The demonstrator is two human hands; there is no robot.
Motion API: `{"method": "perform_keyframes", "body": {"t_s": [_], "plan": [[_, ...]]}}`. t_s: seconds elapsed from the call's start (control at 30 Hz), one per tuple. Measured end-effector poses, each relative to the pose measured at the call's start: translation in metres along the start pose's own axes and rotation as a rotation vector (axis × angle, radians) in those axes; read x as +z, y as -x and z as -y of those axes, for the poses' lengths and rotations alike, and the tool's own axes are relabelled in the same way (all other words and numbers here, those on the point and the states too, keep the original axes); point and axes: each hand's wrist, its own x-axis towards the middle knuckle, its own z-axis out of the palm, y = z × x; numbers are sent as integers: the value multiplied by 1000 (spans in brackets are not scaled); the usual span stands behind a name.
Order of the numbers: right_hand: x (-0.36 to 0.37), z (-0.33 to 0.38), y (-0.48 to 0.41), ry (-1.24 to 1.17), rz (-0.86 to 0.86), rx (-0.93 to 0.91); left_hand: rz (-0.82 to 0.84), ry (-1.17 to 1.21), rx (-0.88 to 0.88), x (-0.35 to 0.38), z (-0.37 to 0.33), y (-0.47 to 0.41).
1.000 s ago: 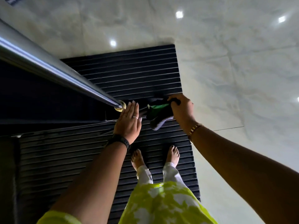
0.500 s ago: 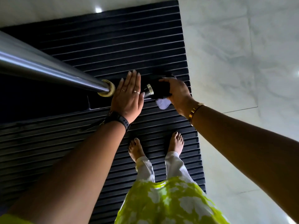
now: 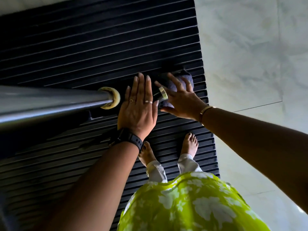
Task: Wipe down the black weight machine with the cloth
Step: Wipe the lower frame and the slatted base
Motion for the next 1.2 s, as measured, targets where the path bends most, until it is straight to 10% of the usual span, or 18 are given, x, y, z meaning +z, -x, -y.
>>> {"method": "perform_keyframes", "body": {"t_s": [0.2,0.47,0.67,1.03,1.2], "plan": [[4,5,-51,-86,-7,23,-28,-12,4,3,-1,-1],[-1,59,-58,-611,-53,1245,-21,5,-18,1,-2,0],[3,85,-35,-356,41,453,-49,-39,6,5,1,-2],[40,-41,-56,-919,-116,1250,-144,94,456,24,-31,19],[20,6,-48,-784,-291,794,1,145,343,51,-31,16]]}}
